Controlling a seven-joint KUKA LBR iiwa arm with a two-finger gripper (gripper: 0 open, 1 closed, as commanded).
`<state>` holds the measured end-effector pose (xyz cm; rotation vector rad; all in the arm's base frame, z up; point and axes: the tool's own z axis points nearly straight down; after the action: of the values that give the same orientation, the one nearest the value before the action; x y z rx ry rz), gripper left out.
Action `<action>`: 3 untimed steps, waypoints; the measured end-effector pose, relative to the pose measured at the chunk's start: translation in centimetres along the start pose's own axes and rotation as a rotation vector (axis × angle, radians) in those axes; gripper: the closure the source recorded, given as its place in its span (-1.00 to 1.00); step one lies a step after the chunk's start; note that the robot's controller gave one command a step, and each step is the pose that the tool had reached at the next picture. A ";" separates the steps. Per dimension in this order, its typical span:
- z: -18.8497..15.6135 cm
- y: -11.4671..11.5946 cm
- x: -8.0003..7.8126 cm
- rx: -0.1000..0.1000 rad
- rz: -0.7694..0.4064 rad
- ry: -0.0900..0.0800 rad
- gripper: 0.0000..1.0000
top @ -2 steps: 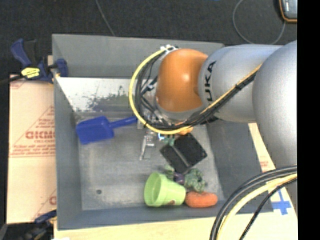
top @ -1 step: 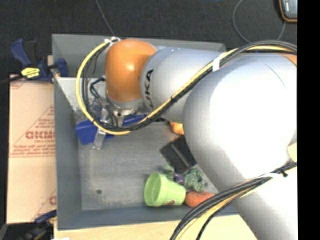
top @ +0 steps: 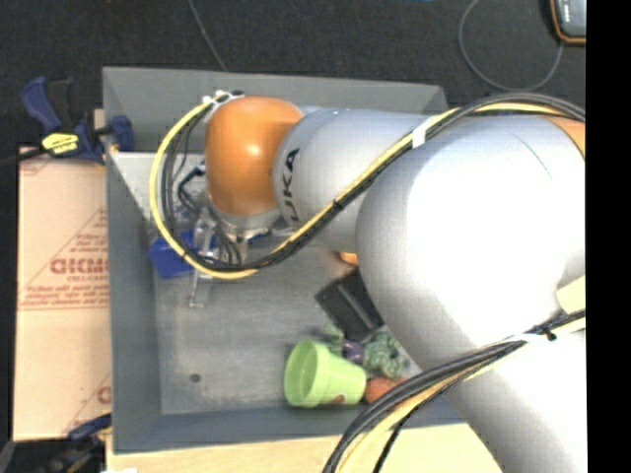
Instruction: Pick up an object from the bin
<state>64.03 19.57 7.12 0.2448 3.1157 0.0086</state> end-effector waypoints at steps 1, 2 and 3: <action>0.0 0.7 -0.1 -0.005 0.193 0.000 1.00; 0.0 0.7 -0.2 -0.005 0.194 0.001 1.00; -2.1 0.6 0.1 0.001 0.196 0.012 1.00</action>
Offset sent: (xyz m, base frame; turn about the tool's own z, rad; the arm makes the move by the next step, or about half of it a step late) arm 0.0000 0.0000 0.0000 0.0000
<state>63.95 20.14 9.26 0.5500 3.0890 0.0107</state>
